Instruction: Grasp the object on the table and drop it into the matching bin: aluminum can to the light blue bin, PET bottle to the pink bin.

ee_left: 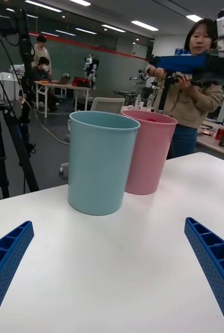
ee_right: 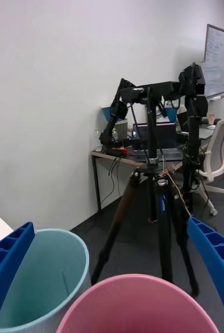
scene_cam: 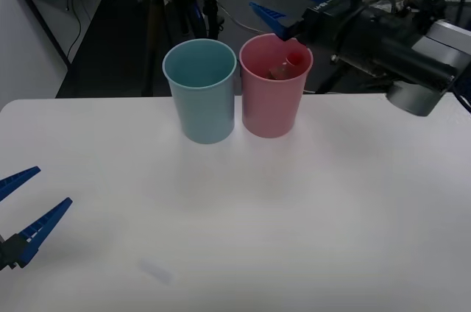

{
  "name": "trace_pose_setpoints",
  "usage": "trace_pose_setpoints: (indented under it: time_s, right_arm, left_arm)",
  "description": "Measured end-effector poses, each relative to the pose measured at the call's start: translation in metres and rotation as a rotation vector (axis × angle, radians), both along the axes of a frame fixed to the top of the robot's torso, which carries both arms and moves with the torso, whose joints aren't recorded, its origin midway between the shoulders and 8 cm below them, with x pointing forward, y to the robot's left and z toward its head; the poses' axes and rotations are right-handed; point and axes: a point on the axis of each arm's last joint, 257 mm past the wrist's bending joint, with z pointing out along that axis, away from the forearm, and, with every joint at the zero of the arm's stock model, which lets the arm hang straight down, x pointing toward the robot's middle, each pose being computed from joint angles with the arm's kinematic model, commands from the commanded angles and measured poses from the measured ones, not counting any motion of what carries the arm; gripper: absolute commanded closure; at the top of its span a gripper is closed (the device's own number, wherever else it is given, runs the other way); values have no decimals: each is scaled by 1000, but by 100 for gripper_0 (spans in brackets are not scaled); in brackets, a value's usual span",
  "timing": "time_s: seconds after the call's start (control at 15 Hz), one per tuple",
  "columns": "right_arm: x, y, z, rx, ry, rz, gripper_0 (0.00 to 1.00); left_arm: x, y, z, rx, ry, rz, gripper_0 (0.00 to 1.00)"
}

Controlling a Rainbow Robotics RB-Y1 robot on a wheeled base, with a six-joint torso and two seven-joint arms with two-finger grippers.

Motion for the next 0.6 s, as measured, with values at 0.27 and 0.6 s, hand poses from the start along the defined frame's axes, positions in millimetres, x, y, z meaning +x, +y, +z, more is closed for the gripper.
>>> trace_pose_setpoints:
  time_s: [0.27,0.6]
  right_arm:
    - [-36,-25,-2,-4,-12,7,0]
    - [-75,-56,-6,9,-42,-4,0]
  left_arm:
    - [0,0,0,0,0,0,0]
    - [0,0,0,0,0,0,0]
